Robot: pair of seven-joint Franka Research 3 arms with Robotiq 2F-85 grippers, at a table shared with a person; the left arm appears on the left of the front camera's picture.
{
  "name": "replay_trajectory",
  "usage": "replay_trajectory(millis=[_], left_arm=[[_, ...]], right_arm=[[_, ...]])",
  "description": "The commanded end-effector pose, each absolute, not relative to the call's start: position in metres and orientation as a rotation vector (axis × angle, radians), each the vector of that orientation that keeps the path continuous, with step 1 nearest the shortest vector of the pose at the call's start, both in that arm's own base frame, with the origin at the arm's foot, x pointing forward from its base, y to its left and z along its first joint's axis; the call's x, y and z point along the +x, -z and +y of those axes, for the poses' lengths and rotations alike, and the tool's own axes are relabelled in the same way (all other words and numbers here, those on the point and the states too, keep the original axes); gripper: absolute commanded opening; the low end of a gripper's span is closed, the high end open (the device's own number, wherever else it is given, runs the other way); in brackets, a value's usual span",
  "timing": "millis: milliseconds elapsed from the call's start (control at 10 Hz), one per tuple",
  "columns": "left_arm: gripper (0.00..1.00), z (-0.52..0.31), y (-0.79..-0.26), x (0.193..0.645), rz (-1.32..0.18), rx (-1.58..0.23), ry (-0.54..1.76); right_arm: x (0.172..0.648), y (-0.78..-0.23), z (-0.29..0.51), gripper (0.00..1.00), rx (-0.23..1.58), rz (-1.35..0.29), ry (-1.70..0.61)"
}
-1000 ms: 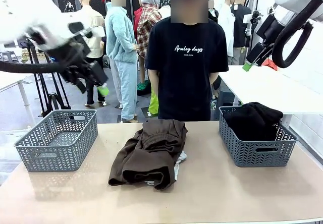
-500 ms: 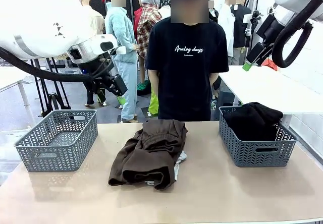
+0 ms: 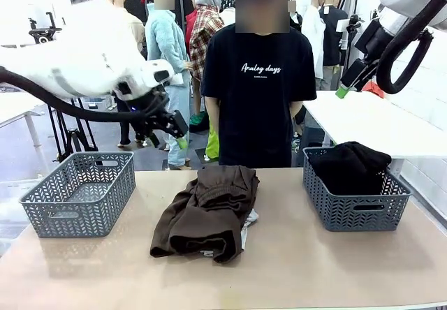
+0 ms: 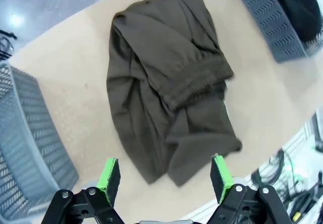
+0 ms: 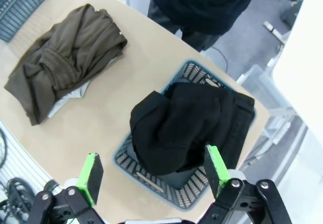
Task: Sort the tops and bottoms.
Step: Lift clothes from the center of the table with your left hand.
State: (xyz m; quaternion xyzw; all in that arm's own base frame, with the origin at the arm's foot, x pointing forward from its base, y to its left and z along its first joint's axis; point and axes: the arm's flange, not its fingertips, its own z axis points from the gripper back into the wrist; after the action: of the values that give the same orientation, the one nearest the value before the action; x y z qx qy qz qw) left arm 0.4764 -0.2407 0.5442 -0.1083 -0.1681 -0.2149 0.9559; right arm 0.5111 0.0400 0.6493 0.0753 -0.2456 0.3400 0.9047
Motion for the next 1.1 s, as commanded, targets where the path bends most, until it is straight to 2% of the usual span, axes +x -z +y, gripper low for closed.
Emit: replay_trajectory(millis=[0, 100, 500, 1000], left_arm=[[0.93, -0.273, -0.532, 0.542, -0.35, -0.163, 0.32], [0.93, -0.282, -0.519, 0.563, -0.357, -0.13, 0.266], [0.93, -0.309, -0.464, 0.633, -0.194, -0.083, 0.237], [0.93, -0.347, -0.418, 0.648, -0.09, -0.215, 0.206]], right_arm=[[0.514, -0.65, 0.04, 1.0, 0.147, -0.505, -0.71], [0.514, -0.65, 0.04, 1.0, 0.147, -0.505, -0.71], [0.514, -0.65, 0.04, 1.0, 0.147, -0.505, -0.71], [0.514, -0.65, 0.04, 1.0, 0.147, -0.505, -0.71]])
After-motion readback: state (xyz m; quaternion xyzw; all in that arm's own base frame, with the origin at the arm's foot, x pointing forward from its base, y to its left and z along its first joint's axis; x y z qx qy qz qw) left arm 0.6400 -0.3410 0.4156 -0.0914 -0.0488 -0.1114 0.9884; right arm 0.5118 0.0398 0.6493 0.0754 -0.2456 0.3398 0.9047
